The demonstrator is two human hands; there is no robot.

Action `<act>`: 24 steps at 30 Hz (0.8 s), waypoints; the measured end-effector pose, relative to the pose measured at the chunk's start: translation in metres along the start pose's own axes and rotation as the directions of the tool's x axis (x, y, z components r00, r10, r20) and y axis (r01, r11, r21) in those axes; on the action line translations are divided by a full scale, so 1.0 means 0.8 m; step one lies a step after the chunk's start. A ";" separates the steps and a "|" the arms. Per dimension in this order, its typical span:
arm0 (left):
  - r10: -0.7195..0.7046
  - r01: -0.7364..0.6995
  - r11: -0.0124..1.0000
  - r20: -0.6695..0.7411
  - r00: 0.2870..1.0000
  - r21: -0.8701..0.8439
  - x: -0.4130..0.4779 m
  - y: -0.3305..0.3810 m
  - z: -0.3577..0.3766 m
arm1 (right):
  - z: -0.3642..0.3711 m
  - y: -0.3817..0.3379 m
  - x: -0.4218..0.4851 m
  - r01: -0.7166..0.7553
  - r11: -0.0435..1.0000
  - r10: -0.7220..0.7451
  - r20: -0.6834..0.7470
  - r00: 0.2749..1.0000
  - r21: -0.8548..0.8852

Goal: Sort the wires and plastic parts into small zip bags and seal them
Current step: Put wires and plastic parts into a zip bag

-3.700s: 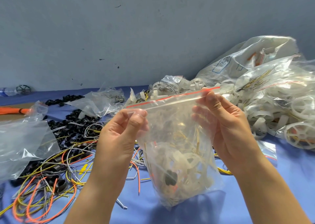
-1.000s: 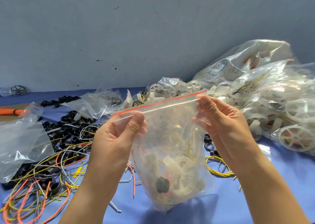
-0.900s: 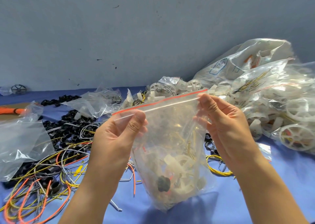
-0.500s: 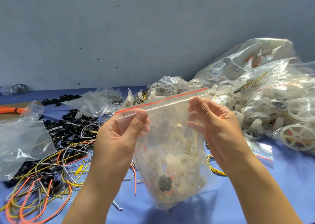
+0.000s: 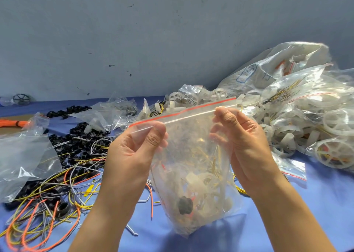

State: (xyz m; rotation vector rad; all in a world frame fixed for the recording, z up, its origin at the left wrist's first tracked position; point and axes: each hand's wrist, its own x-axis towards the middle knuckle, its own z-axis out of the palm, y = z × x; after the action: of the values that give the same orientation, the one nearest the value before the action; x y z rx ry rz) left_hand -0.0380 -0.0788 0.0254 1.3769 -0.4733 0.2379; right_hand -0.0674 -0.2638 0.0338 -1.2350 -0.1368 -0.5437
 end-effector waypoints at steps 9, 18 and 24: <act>-0.009 0.009 1.000 0.016 1.000 -0.006 -0.002 0.004 0.002 | 0.000 -0.001 -0.002 -0.079 0.996 0.082 0.053 0.995 -0.045; -0.008 0.008 1.000 0.000 1.000 -0.008 -0.001 0.006 0.005 | 0.002 -0.001 -0.004 -0.008 0.997 0.010 0.029 1.000 -0.073; -0.012 0.013 1.000 0.013 1.000 -0.022 -0.001 0.007 0.005 | 0.004 0.002 -0.004 -0.027 0.999 0.028 0.052 0.998 -0.026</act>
State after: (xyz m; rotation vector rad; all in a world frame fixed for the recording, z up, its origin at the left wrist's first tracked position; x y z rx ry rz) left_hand -0.0419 -0.0813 0.0306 1.3599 -0.4768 0.2127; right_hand -0.0684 -0.2594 0.0324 -1.2746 -0.1577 -0.4907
